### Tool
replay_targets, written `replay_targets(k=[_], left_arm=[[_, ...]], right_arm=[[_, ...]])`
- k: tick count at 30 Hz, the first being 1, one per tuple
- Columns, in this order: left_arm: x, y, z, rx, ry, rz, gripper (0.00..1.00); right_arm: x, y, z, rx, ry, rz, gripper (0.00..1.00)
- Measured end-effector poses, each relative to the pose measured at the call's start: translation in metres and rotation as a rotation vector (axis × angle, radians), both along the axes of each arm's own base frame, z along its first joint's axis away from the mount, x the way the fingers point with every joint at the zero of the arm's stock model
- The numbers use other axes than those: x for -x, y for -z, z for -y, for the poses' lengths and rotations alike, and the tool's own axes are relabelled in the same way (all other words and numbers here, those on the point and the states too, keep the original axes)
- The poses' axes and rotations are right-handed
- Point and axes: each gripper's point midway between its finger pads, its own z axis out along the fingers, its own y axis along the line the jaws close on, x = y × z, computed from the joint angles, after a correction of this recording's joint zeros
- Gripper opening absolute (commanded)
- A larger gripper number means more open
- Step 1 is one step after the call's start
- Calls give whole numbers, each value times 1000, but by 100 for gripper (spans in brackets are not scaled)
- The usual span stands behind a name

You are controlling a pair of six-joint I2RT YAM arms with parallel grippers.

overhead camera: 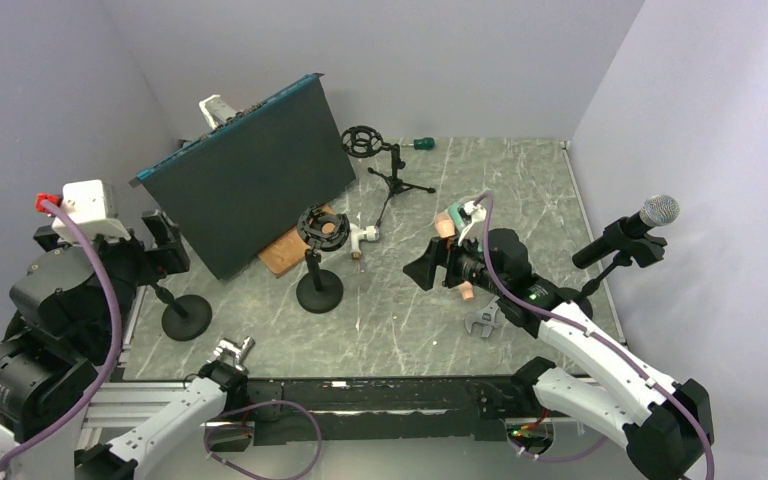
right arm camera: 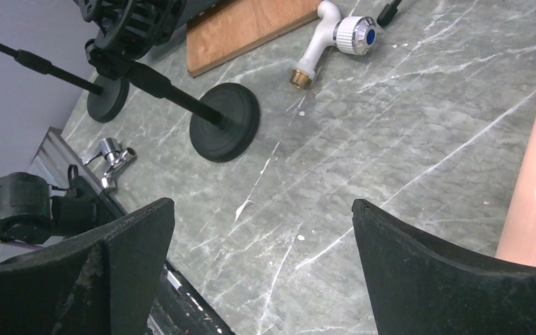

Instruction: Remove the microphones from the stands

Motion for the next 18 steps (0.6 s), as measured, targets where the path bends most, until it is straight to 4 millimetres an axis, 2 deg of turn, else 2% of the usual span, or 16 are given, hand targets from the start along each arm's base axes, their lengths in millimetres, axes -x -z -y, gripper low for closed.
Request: replay_targets(k=[4, 8, 14, 18], left_arm=[[9, -1, -21, -32, -99, -5, 99], [7, 4, -39, -99, -208, -15, 99], [-10, 24, -60, -307, -380, -42, 99], [-25, 33, -61, -392, -435, -62, 100]], right_arm=[[-1, 1, 1, 6, 4, 1, 100], [-3, 9, 0, 20, 4, -20, 100], [-3, 12, -1, 26, 5, -28, 100], [-3, 12, 0, 27, 6, -30, 100]])
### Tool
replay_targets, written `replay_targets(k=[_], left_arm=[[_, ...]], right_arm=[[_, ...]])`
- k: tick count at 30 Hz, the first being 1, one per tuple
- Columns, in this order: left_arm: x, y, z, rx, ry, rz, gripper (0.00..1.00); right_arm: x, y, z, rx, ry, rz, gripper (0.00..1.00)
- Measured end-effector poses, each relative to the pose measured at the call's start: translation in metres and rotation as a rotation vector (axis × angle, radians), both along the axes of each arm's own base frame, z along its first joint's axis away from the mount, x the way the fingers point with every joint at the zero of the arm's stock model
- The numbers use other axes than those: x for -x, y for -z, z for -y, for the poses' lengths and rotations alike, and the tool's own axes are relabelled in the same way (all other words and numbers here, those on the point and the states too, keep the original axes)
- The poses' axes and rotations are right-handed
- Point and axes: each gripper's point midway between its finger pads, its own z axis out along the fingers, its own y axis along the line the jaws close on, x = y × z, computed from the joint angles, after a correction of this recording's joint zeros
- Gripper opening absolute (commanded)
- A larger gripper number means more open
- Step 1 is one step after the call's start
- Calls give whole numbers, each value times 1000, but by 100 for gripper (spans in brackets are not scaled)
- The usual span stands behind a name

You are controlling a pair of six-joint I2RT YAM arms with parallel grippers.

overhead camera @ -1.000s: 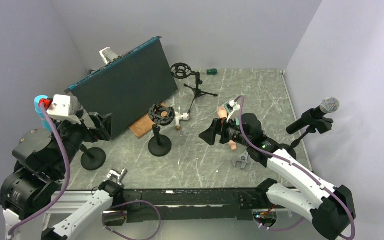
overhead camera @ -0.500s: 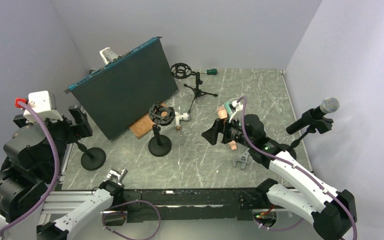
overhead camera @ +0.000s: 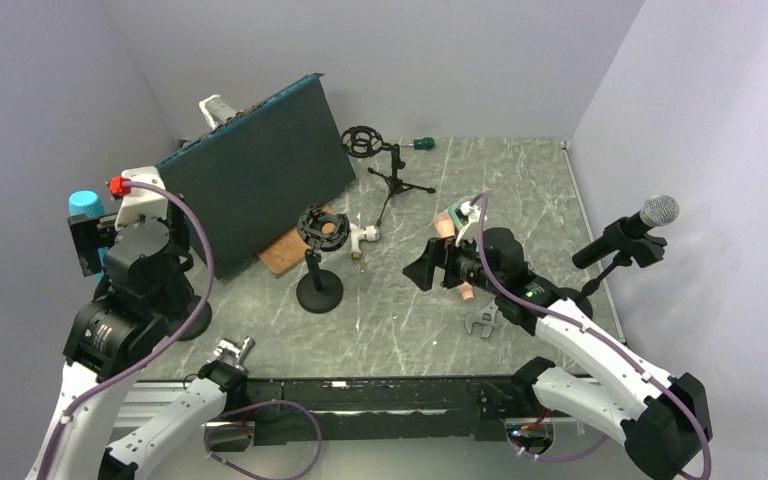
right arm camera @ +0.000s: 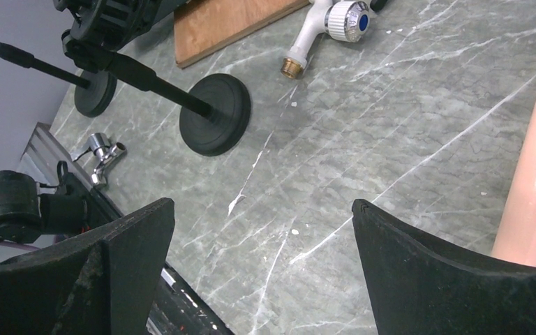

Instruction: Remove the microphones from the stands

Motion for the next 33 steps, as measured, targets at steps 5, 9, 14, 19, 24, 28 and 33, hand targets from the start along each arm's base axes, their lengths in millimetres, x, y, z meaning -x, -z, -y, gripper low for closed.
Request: replay_targets(k=[5, 9, 14, 19, 24, 28, 33], left_arm=[[2, -9, -16, -1, -106, 42, 99], [9, -11, -33, 3, -203, 64, 99], [-1, -4, -36, -27, -232, 47, 99], [-10, 0, -44, -19, -298, 48, 99], [-8, 14, -54, -15, -382, 74, 98], [-2, 26, -63, -17, -451, 103, 89], [1, 28, -68, -25, -491, 134, 69]], right_arm=[[2, -3, 3, -1, 6, 5, 100], [3, -9, 4, -10, 10, 23, 100], [3, -11, 4, -15, 11, 29, 100], [3, -11, 5, -13, 12, 28, 100], [3, -14, 9, -11, 31, 39, 100], [4, -15, 12, -9, 39, 45, 100], [5, -12, 14, 3, 46, 37, 100]])
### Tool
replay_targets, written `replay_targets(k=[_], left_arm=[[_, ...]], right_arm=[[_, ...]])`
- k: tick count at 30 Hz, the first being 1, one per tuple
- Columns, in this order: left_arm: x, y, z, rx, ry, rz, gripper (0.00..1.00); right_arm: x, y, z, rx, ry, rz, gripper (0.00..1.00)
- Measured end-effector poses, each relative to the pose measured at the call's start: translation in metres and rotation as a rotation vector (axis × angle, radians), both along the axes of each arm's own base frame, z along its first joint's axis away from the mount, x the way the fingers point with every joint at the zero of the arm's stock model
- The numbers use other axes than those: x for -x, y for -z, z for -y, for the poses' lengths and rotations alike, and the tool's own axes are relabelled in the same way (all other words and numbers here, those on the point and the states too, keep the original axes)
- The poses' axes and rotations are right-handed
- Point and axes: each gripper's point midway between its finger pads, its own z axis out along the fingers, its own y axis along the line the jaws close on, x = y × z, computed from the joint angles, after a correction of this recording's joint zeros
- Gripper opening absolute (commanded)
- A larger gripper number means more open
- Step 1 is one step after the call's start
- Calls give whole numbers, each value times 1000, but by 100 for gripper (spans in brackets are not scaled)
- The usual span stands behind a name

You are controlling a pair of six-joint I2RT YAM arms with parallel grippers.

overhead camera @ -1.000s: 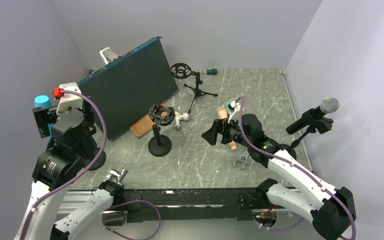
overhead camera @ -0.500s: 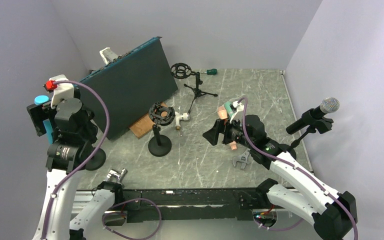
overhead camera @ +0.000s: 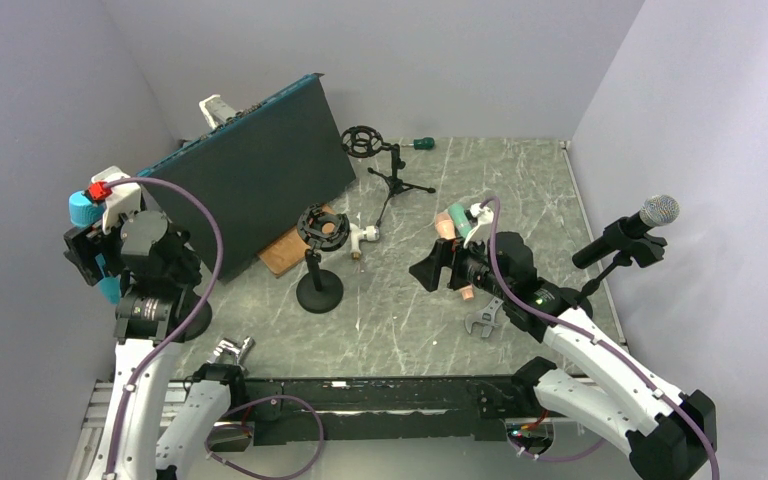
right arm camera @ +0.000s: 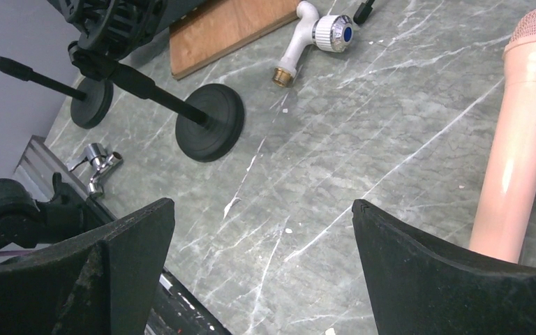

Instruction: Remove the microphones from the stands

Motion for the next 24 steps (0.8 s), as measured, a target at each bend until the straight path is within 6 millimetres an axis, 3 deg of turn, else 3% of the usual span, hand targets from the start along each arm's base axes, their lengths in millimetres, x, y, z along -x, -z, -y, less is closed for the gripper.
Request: replay_targets(k=[7, 11, 16, 24], left_arm=[[-4, -7, 0, -21, 8, 4, 45], [-8, -6, 2, -21, 42, -20, 19], [-12, -8, 7, -9, 108, -43, 0], [-18, -9, 19, -8, 212, -59, 0]], right_arm=[[0, 1, 1, 6, 1, 1, 100], [1, -3, 2, 3, 4, 13, 100], [1, -4, 3, 1, 5, 17, 100], [0, 1, 2, 9, 5, 3, 100]])
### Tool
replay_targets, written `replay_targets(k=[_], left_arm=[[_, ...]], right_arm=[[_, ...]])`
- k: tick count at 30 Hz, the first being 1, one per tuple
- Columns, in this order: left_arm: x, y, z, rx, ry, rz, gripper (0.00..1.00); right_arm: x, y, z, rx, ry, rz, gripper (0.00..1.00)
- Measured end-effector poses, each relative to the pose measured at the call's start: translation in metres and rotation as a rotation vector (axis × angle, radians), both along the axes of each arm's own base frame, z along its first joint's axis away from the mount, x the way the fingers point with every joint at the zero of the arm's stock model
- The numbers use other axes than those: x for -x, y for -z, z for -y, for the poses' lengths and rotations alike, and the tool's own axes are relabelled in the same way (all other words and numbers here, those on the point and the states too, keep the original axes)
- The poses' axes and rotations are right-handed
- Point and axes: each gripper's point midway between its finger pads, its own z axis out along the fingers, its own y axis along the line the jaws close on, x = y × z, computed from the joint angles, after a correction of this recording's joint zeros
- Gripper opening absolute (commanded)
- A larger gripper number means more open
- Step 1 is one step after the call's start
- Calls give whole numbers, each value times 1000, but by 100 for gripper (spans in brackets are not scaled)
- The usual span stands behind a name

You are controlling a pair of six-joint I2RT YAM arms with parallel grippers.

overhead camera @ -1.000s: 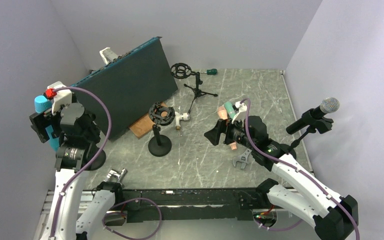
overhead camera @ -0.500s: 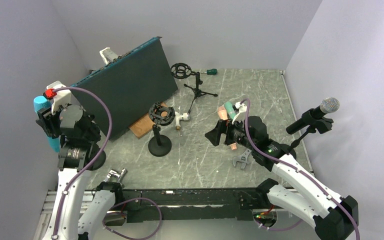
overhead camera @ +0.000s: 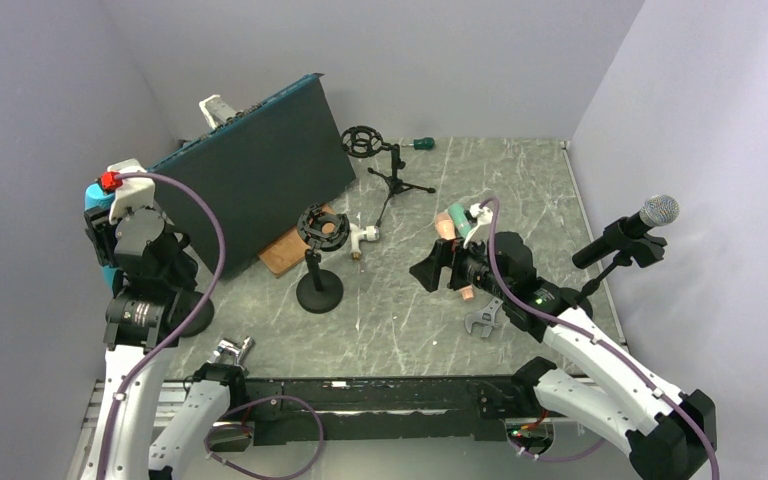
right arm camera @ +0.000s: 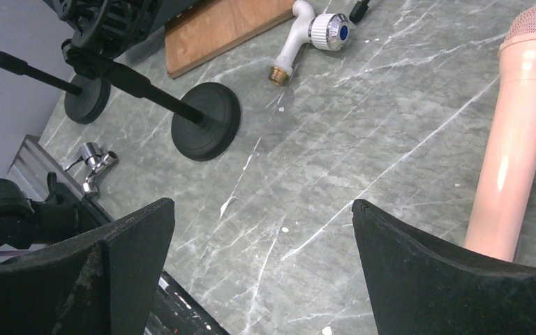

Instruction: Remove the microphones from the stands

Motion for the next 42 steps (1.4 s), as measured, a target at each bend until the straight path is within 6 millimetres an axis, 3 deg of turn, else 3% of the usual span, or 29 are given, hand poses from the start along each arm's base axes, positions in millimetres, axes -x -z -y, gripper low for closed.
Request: replay_targets(k=[7, 15, 21, 27, 33, 42], left_arm=[[-9, -15, 12, -11, 88, -8, 0], [-5, -55, 28, 7, 229, 59, 0], [-9, -61, 54, 21, 428, 69, 0], [-22, -55, 93, 47, 668, 36, 0], [-22, -42, 136, 78, 915, 22, 0], [-24, -11, 172, 102, 1108, -23, 0]], right_arm=[[-1, 5, -1, 8, -2, -13, 100], [-3, 10, -2, 16, -3, -27, 100], [-4, 18, -4, 31, -6, -52, 100], [-7, 21, -3, 30, 20, -66, 100], [-14, 19, 3, 29, 82, -59, 100], [-12, 23, -2, 28, 53, -74, 100]])
